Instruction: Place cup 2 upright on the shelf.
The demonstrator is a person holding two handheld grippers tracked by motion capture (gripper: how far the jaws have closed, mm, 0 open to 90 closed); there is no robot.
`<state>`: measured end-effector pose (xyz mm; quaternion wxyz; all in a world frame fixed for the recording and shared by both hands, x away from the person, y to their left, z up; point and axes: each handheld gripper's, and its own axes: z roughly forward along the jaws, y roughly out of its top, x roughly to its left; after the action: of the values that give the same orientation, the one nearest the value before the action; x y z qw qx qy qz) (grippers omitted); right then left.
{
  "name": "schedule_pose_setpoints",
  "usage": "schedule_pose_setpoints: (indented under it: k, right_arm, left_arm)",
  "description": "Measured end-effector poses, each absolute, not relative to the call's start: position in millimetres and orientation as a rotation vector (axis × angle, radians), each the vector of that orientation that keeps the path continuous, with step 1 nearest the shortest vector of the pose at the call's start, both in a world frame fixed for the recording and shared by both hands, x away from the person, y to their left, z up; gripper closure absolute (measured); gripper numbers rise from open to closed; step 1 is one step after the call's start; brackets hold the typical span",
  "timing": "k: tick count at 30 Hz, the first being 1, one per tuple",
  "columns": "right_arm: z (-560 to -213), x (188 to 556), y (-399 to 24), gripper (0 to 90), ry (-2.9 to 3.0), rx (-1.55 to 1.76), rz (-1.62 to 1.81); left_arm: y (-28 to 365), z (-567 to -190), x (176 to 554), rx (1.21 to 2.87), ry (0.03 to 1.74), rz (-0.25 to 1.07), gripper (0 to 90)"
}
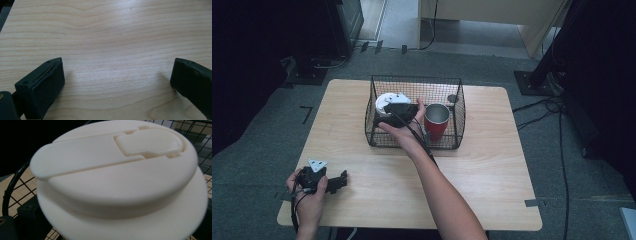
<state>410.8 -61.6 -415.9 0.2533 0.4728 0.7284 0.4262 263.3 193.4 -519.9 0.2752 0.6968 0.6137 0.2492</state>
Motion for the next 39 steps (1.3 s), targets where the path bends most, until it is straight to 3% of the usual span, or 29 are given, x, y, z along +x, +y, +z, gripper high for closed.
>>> schedule_pose_setpoints:
  k: [39]
  right_arm:
    - [-386.4,348.7,-105.8,0.9,1.936,1.197,1.264]
  left_arm:
    - [193.3,-519.9,263.3,1.871,1.650,0.671,0.1]
